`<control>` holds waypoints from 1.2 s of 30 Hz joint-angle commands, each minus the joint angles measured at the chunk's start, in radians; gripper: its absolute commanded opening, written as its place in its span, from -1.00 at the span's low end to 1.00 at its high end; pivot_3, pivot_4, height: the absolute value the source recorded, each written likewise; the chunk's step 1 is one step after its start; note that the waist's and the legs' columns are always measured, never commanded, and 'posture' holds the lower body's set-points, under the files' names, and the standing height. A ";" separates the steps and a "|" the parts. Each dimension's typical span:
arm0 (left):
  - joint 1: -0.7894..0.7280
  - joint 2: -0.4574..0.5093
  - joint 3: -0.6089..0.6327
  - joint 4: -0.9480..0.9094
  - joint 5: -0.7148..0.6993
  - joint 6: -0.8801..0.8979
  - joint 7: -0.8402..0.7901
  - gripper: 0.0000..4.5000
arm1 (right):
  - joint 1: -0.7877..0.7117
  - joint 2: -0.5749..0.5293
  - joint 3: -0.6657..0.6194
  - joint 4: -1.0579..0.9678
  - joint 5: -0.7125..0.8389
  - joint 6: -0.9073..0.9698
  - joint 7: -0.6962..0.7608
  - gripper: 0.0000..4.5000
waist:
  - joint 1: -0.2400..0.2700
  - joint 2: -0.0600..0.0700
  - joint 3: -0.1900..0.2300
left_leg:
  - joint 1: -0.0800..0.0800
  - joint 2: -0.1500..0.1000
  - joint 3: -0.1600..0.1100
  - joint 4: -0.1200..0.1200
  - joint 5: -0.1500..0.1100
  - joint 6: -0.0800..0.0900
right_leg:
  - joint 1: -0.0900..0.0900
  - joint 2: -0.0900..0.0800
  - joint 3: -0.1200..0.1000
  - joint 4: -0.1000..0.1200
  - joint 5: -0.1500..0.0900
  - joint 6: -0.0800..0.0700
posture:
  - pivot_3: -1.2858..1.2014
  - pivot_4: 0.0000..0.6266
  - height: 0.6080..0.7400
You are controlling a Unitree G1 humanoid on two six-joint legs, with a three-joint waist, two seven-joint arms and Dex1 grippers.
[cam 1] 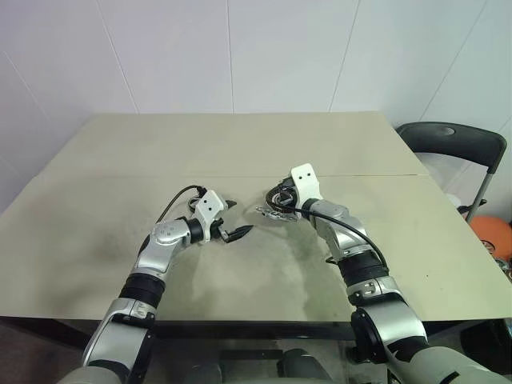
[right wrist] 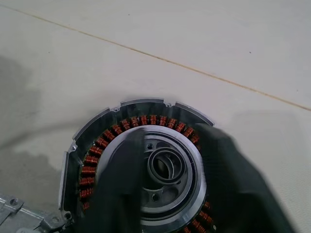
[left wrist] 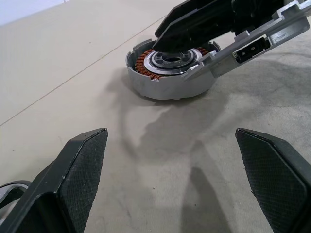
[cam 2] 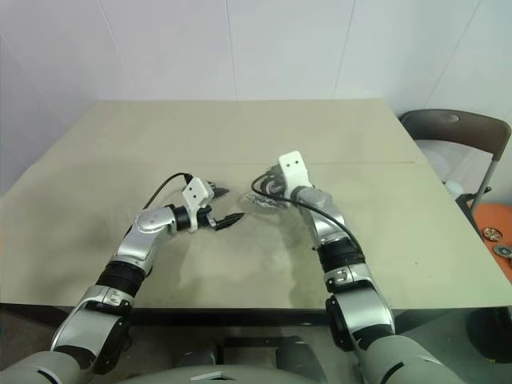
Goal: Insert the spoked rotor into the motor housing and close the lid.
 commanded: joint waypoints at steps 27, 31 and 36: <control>-0.021 -0.005 -0.007 0.007 0.017 -0.019 0.000 1.00 | -0.026 0.011 -0.046 -0.012 0.002 -0.132 -0.035 0.35 | -0.001 0.000 0.000 | 0.000 0.000 0.000 0.000 0.000 0.000 | 0.000 0.000 0.000 0.000 0.000 0.000 | 0.03 -1.00 1.00; -0.019 -0.008 -0.007 0.005 0.016 -0.020 0.001 1.00 | -0.024 0.000 -0.022 -0.023 -0.017 -0.140 -0.023 0.09 | -0.001 0.000 0.000 | 0.000 0.000 0.000 0.000 0.000 0.000 | 0.000 0.000 0.000 0.000 0.000 0.000 | 0.03 -1.00 1.00; -0.019 -0.011 -0.006 0.008 0.017 -0.020 0.003 1.00 | -0.018 -0.003 -0.004 -0.027 -0.024 -0.115 -0.009 -0.68 | -0.001 0.000 0.000 | 0.000 0.000 0.000 0.000 0.000 0.000 | 0.000 0.000 0.000 0.000 0.000 0.000 | 0.03 -1.00 1.00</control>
